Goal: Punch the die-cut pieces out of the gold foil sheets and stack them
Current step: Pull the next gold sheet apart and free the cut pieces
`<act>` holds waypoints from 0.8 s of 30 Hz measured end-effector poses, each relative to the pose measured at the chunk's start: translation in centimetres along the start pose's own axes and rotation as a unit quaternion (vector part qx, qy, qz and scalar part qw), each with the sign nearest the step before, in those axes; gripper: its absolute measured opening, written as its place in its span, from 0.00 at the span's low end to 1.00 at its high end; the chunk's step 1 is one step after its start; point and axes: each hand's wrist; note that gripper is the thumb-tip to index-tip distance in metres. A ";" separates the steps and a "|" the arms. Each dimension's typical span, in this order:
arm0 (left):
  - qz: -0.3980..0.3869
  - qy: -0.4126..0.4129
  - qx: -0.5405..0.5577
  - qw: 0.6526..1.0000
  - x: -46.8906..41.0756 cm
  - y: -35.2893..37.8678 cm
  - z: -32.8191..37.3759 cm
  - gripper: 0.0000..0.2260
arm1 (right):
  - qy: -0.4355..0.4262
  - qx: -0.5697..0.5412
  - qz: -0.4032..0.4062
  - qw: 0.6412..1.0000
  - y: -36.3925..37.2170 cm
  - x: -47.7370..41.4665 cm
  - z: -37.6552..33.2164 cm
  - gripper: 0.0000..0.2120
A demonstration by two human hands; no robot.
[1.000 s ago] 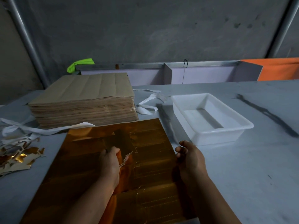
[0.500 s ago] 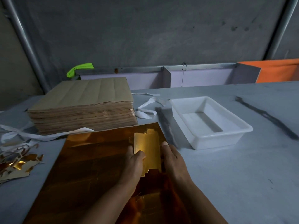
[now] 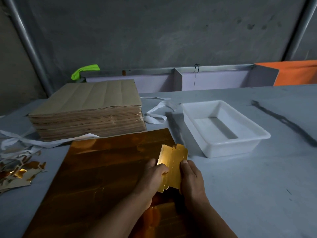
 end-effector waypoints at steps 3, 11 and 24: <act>-0.010 -0.042 0.080 0.996 0.1 -0.4 -0.2 0.15 | 0.002 -0.004 0.008 1.000 0.0 0.0 0.2 0.14; 0.013 -0.079 0.232 0.970 0.4 0.1 -1.2 0.13 | -0.012 -0.031 0.025 0.999 -0.1 0.0 0.2 0.14; 0.054 -0.142 0.417 0.896 -0.1 0.0 0.0 0.18 | -0.011 -0.018 -0.009 1.000 0.0 0.2 0.2 0.11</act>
Point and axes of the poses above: each hand's wrist, its own x-axis away from the middle knuckle, its own y-axis out of the palm, z = x × y, and after that the axes turned 3 degrees about y, right-handed
